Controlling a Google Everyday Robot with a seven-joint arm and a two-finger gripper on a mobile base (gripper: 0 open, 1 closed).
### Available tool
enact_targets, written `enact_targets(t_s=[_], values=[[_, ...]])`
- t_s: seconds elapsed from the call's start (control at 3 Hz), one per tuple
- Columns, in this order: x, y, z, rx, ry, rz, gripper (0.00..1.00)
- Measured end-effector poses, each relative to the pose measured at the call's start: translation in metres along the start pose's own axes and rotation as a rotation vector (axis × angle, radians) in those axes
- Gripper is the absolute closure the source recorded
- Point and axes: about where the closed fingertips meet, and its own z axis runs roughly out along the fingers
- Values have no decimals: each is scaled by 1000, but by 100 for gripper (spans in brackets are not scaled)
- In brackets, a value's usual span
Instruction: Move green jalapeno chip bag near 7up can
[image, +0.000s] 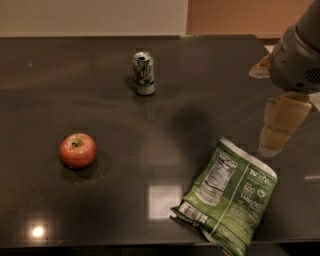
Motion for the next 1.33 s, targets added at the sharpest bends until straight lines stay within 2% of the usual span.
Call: enact_targets(t_s=[0.33, 1.0, 1.33], values=[[-11, 27, 22, -58, -19, -79, 0], [-14, 78, 50, -132, -39, -262, 0], [-14, 95, 64, -180, -45, -348, 0]])
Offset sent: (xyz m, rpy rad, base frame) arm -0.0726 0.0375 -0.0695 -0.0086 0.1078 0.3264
